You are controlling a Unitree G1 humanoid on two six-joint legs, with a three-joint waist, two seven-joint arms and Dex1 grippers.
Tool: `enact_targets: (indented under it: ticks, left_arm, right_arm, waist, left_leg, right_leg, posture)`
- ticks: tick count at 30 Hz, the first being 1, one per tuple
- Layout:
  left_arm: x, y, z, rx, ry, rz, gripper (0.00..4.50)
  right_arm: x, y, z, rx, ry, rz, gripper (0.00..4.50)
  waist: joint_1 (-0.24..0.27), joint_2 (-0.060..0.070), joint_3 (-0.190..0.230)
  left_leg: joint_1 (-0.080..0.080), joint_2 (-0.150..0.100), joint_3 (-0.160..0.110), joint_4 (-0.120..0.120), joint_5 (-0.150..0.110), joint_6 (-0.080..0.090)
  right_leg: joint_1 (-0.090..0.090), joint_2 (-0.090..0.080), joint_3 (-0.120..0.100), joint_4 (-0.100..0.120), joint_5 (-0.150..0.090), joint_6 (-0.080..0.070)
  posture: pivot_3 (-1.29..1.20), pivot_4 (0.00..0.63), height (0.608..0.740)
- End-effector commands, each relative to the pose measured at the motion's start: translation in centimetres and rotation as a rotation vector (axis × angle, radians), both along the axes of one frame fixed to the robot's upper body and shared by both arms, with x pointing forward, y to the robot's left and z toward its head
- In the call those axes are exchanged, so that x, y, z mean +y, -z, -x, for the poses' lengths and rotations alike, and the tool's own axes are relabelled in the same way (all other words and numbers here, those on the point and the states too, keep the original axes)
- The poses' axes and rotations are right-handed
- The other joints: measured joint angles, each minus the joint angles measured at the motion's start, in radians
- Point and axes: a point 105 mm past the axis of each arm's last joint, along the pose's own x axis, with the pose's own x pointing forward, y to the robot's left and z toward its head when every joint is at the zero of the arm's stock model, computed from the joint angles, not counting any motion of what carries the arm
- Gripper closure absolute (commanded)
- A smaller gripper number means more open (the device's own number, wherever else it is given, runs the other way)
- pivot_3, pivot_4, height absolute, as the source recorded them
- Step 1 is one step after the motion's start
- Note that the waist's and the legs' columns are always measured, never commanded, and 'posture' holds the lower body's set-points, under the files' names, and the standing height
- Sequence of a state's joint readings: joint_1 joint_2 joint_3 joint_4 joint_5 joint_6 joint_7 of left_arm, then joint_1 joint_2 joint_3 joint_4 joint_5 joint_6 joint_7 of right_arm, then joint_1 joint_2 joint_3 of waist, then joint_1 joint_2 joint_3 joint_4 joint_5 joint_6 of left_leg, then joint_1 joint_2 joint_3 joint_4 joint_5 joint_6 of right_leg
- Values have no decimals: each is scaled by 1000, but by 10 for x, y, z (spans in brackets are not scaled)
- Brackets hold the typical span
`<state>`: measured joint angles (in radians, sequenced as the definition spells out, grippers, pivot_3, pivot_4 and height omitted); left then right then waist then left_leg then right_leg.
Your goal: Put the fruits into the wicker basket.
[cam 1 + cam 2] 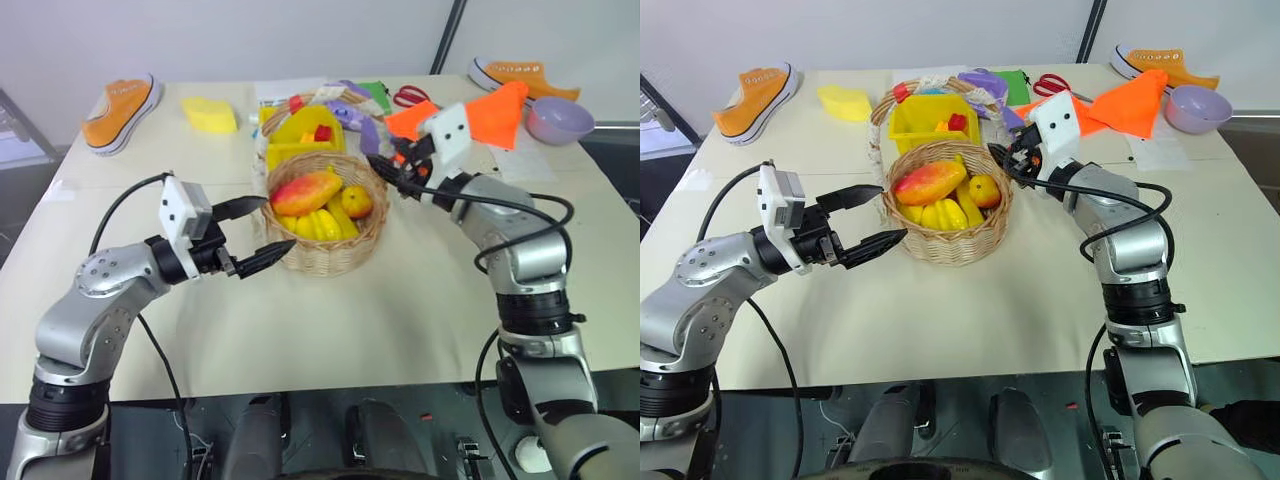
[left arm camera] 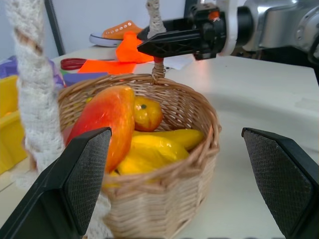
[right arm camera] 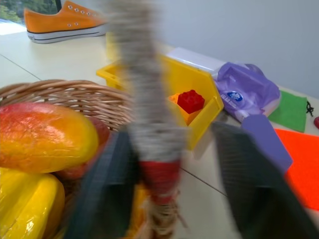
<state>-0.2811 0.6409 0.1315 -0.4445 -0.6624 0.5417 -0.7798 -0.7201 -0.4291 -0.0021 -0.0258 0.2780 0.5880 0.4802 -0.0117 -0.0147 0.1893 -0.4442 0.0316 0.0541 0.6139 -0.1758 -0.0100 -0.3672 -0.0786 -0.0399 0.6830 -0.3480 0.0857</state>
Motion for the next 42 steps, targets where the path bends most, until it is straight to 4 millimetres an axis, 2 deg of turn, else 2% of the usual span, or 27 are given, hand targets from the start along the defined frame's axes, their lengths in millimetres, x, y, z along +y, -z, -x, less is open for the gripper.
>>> enact_targets:
  ticks: [1,4,6,9,12,14,16,18,20,25,26,31,34,36,39,42]
  left_arm:
    - [-4,-8,5,-47,10,5,0]
    - [-6,-8,5,-48,11,7,0]
    - [-7,-8,5,-49,15,7,0]
    - [-9,-7,3,-48,29,10,0]
    - [-14,-6,1,-44,55,13,0]
    - [-18,-5,0,-42,74,13,0]
    - [-21,-5,-1,-43,86,11,0]
    - [-26,-7,-3,-52,107,18,0]
    - [-30,-9,-5,-59,117,20,0]
    - [-28,-7,-10,-49,92,8,0]
    - [-26,-6,-12,-44,80,2,0]
    - [-10,5,-20,-34,-16,-46,0]
    - [13,19,-27,-36,-114,-90,0]
    - [34,33,-32,-21,-208,-118,0]
    - [66,54,-34,25,-353,-90,0]
    - [78,66,-29,45,-403,-85,0]
  right_arm:
    - [-9,-31,6,-115,25,-9,4320]
    - [-37,-40,12,-143,101,0,4320]
    - [-69,-47,18,-166,200,4,4320]
    - [-129,-55,31,-193,386,-16,4320]
    - [-191,-49,47,-192,591,-2,4320]
    - [-221,-45,55,-184,688,-53,4320]
    - [-235,-40,57,-181,725,-78,4320]
    - [-255,-25,60,-151,779,-84,4320]
    - [-264,-14,62,-126,785,-119,4320]
    - [-266,-12,69,-147,796,-77,2078]
    - [-264,-13,72,-153,794,-53,1483]
    - [-256,-3,97,-153,736,31,1483]
    - [-243,14,118,-129,633,121,1483]
    - [-221,25,131,-103,510,134,1483]
    - [-163,44,139,-15,237,80,1483]
    - [-127,55,137,33,98,66,1483]
  waist:
    - [-1,0,0]
    - [2,0,0]
    - [6,0,0]
    - [13,0,0]
    - [19,0,0]
    - [18,0,0]
    - [7,1,0]
    - [-3,2,0]
    - [-4,2,0]
    - [-3,4,0]
    - [-1,4,0]
    - [4,4,0]
    - [3,4,0]
    - [0,4,0]
    - [-12,5,-1]
    - [-13,5,-1]
  left_leg:
    - [0,0,0,0,0,0]
    - [0,0,0,0,0,0]
    - [0,0,0,0,0,0]
    - [-1,-1,0,0,0,0]
    - [0,-1,1,0,0,0]
    - [0,0,1,0,0,0]
    - [1,0,2,0,0,0]
    - [2,0,2,0,0,0]
    - [2,1,2,0,0,0]
    - [3,1,3,0,0,0]
    - [3,1,2,0,0,0]
    - [2,1,2,0,0,0]
    - [2,1,2,0,0,0]
    - [3,1,2,0,0,0]
    - [4,2,2,-1,0,0]
    - [7,3,2,-1,0,0]
  right_leg:
    - [0,0,0,0,0,0]
    - [0,0,0,0,0,0]
    - [0,0,0,0,0,0]
    - [0,-1,0,-1,0,0]
    - [0,-1,0,-1,0,0]
    - [1,0,0,-1,0,0]
    - [1,0,1,-1,0,0]
    - [1,1,2,0,0,0]
    - [1,2,2,0,0,0]
    - [1,5,3,0,0,0]
    - [1,5,3,0,0,0]
    - [2,5,4,0,0,1]
    - [2,4,4,-1,0,1]
    - [2,3,4,-1,0,1]
    - [3,2,4,-1,0,1]
    - [5,2,5,-1,0,1]
  posture:
    - [0,150,729]
    - [0,150,729]
    - [0,150,729]
    - [0,150,729]
    - [0,150,729]
    - [0,150,729]
    - [0,150,729]
    - [0,150,729]
    - [0,150,729]
    - [0,150,729]
    - [0,150,729]
    - [0,150,729]
    - [0,150,729]
    - [0,150,729]
    - [0,150,729]
    - [0,150,729]
